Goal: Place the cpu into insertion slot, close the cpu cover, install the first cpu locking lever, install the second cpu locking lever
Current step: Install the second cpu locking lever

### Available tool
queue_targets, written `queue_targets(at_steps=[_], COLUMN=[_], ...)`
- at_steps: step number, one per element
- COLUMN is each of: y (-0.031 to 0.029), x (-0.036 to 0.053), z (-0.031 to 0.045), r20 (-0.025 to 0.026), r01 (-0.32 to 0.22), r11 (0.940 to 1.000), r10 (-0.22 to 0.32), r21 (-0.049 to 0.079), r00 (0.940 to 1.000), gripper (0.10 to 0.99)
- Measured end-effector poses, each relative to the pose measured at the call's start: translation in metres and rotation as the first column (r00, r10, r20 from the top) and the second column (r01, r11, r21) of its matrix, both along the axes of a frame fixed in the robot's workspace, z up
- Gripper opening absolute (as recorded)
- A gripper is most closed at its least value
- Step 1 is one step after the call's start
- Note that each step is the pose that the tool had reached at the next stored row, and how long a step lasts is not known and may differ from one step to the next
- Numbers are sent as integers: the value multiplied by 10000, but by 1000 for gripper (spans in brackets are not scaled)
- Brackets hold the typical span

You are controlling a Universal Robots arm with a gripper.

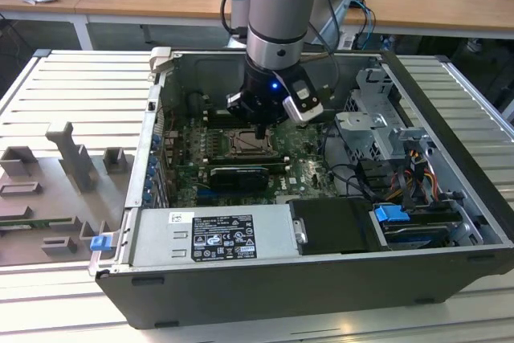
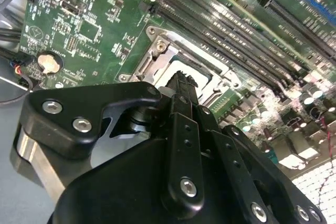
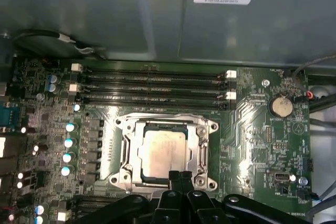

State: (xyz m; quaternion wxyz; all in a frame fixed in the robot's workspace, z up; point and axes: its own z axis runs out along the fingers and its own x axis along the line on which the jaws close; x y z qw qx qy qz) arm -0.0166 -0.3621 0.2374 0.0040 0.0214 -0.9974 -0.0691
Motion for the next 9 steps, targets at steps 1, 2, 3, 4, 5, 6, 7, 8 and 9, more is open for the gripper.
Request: queue_targets(at_steps=[1, 2, 3, 4, 5, 6, 7, 8, 9], y=[-43, -77, -114, -140, -166, -180, -187, -187, -187], x=[0, 0, -1, -4, -23, -52, -60, -60, -61], z=[-2, -3, -4, -5, -6, -6, -7, -7, -7], r20=[-1, -2, -2, -2, -2, -3, -1, -2, -2], r01=[-1, -2, -2, -2, 2, 0, -1, -1, -1], r11=[10000, 10000, 10000, 10000, 10000, 10000, 10000, 10000, 10000], r10=[1, 2, 2, 2, -2, 0, 2, 1, 1], r21=[22, 39, 57, 68, 78, 84, 88, 87, 87], r00=[10000, 10000, 10000, 10000, 10000, 10000, 10000, 10000, 10000], gripper=[106, 106, 106, 106, 106, 106, 106, 106, 106])
